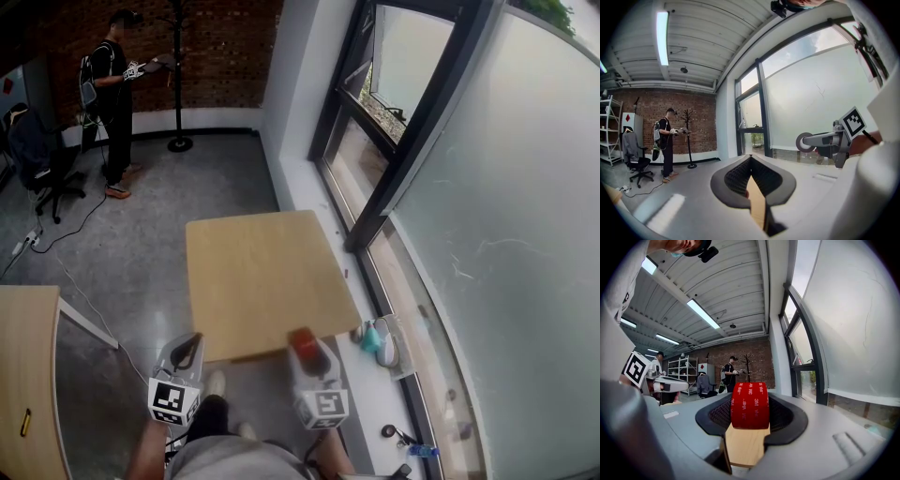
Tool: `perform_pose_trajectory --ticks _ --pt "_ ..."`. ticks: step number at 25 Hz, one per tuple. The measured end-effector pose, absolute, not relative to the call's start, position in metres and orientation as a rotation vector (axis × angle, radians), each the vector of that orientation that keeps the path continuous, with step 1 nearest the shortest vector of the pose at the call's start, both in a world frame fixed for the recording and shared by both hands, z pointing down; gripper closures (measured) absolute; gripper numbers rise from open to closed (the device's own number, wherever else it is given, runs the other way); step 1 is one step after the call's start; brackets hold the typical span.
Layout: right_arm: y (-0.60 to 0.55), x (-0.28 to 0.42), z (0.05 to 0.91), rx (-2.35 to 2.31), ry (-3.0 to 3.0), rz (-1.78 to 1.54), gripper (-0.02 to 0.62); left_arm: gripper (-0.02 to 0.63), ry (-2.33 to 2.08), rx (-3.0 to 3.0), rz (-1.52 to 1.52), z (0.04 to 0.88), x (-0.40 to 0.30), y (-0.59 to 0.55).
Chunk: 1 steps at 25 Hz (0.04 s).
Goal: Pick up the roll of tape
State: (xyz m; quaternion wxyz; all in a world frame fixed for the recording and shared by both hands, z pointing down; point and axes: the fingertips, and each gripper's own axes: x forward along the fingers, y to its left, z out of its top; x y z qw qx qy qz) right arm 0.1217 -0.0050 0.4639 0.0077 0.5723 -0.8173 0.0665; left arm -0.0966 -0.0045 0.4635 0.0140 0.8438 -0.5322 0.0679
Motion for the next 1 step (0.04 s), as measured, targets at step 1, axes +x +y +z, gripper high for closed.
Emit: perform_pose_trajectory --ticks 1 --pt "-0.0052 0.1217 0.4635 1.790 -2.557 0.208 0.388 0.606 -1.657 2.629 0.209 0.4629 -0.0961 -0.0047"
